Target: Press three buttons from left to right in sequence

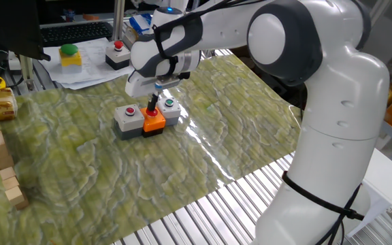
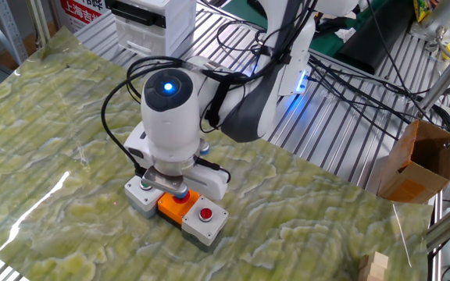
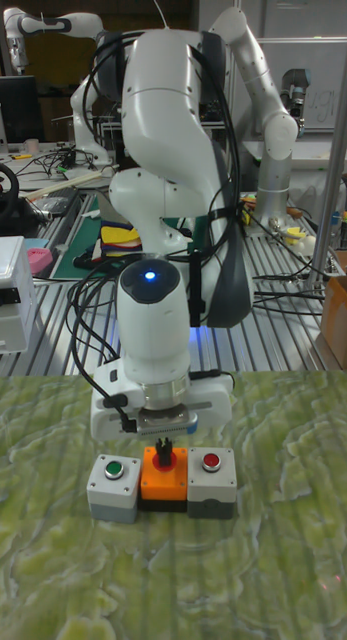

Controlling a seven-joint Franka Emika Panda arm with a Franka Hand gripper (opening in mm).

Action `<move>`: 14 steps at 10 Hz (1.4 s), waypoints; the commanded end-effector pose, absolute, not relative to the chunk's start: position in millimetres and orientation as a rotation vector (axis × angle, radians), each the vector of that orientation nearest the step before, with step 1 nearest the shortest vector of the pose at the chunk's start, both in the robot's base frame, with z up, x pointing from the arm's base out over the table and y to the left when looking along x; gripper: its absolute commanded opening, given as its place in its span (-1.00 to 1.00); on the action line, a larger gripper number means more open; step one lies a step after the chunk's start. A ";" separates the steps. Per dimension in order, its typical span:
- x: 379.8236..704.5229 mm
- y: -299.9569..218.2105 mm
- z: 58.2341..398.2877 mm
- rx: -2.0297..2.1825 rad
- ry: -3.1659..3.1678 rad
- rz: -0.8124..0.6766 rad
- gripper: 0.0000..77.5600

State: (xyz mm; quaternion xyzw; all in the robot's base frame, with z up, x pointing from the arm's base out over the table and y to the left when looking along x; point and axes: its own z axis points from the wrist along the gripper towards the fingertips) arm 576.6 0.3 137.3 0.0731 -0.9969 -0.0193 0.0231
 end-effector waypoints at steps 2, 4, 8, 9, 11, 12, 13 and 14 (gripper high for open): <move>568.1 13.9 208.8 0.128 -3.014 -0.056 -0.96; 571.4 15.9 236.3 0.114 -2.988 -0.055 -0.96; 572.4 25.7 251.1 0.046 -3.005 -0.059 -0.96; 572.7 28.0 250.2 0.023 -3.017 -0.060 -0.96; 572.3 39.1 247.8 -0.027 -3.028 -0.055 -0.96; 572.1 45.9 245.6 -0.051 -3.029 -0.052 -0.96; 573.3 51.0 241.4 -0.060 -3.030 -0.052 -0.96; 574.2 52.1 239.6 -0.060 -3.032 -0.052 -0.96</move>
